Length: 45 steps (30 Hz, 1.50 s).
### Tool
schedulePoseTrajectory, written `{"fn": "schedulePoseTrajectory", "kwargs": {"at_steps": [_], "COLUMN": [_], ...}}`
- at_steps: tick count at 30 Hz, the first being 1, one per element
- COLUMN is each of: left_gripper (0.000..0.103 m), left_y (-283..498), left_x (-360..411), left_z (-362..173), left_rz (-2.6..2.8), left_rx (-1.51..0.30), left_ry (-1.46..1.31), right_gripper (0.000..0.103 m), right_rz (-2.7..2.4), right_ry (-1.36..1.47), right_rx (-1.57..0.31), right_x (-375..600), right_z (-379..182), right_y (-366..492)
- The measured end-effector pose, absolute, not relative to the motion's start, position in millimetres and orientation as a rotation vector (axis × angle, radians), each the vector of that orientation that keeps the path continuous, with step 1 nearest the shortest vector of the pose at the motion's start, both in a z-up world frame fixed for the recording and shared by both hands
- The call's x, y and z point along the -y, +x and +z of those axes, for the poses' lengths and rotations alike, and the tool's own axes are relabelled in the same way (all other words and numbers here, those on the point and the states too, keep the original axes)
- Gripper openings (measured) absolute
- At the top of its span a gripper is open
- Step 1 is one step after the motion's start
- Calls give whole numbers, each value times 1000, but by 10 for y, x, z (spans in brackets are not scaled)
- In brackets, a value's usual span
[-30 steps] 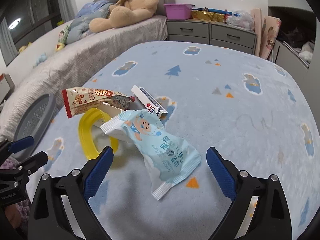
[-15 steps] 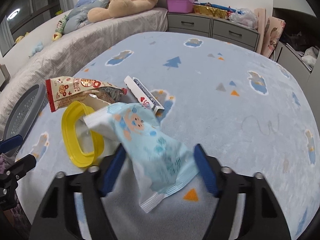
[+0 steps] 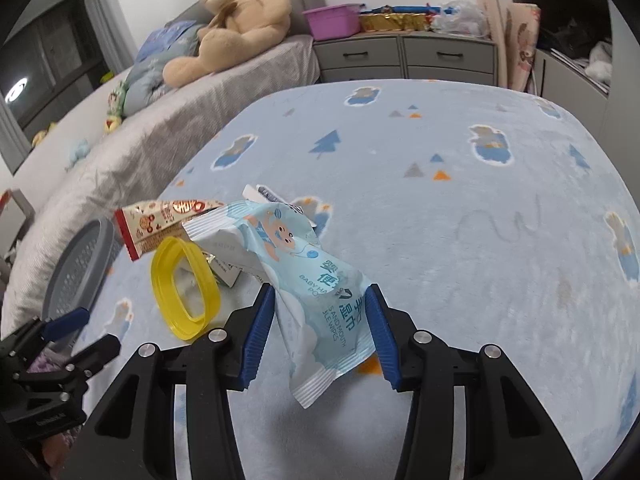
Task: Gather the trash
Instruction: 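Grasp the yellow plastic ring with the left tool while the right tool holds the packet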
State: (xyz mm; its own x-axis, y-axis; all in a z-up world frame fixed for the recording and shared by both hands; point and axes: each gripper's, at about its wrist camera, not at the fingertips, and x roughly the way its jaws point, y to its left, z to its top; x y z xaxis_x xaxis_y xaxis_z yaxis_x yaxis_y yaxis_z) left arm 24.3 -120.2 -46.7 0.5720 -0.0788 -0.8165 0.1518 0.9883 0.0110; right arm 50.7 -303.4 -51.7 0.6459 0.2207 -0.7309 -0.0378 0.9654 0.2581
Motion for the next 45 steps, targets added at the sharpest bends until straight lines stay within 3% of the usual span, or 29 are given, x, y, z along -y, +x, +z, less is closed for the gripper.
{"fn": "schedulePoseTrajectory", "kwargs": {"at_steps": [23,38,41,45], "left_gripper": [73,72,60,34], "left_y": [520,808,794,782], "left_x": [1934,1849,1810,1731], "left_z": [-728,-863,-866,-859], "left_rz": [-246,-188,-186,-172], "left_rx": [-971,-979,-978,-977], "left_ry": [67,-12,-11,-8], "right_gripper": [46,46,46,46], "right_rz": [126,142,142,144], "right_ry": [341,363,360,356], "right_rx": [-815,-797,-797,-799], "right_x": [3464,3511,3512,3507], "right_z": [-407,-374,-375,-372], "right_y": [381,337,341,339]}}
